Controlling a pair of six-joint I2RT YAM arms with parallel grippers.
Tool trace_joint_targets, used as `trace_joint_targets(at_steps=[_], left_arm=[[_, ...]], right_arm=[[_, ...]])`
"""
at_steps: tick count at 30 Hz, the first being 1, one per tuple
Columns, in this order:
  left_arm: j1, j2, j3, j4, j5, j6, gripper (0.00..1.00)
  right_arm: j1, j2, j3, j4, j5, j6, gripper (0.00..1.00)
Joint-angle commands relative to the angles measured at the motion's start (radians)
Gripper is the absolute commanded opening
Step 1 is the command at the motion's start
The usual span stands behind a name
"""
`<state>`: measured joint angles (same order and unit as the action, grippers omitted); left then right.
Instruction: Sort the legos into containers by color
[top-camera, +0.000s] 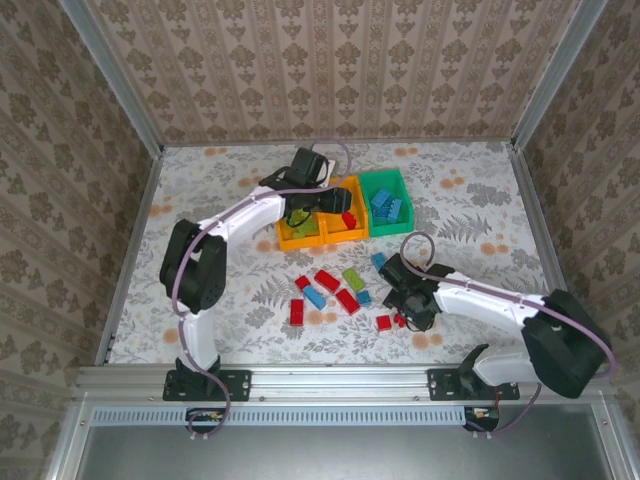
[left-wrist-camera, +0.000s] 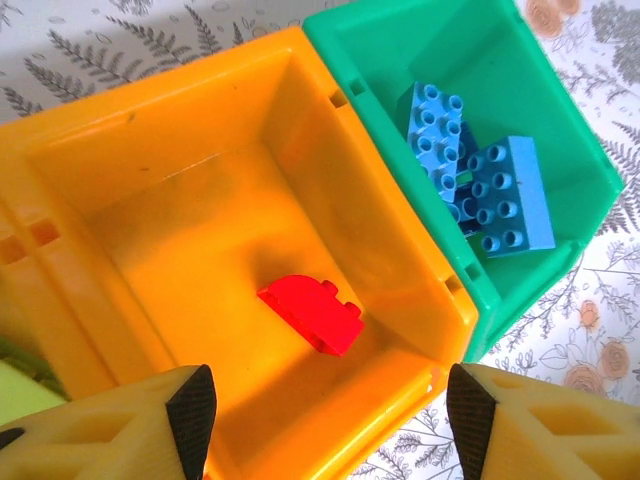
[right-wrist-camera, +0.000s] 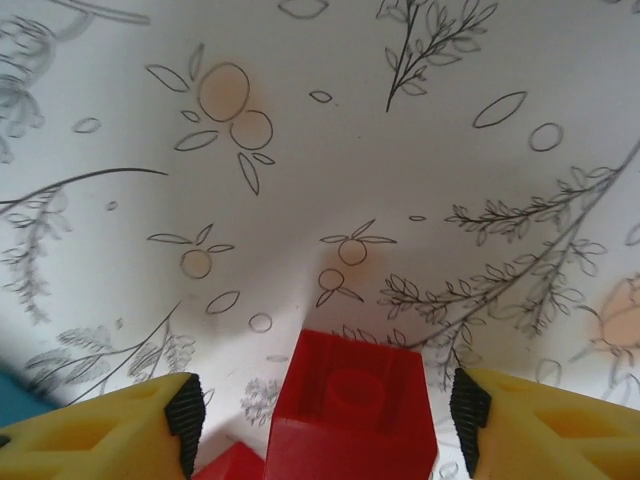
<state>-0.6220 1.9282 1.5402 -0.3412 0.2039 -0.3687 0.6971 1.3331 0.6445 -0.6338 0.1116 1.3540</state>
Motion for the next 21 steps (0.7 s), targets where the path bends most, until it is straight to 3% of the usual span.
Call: trace_joint_targets(at_steps=[1,8,16,21], left_arm=[[0.005,-0.061,-0.049,0.024,-0.027,0.023,0.66],[0.048,-0.154,-0.190,0.048,-0.046,-0.003,0.66],[0.056,-0.281,-0.330,0.017,-0.118,0.000,0.67],[0.051,-0.362,-0.439,-0.005,-0.147,-0.015,0.67]], right_arm=[[0.006,0.050,0.021,0.031,-0.044,0.001,0.62],[0.005,-0.003,0.070,-0.030,0.020,-0.039,0.28],[-0.015,0.092,0.407,-0.004,0.085,-0.333,0.26],[-0.102,0.244,0.536,0.203,-0.031,-0.438,0.25]])
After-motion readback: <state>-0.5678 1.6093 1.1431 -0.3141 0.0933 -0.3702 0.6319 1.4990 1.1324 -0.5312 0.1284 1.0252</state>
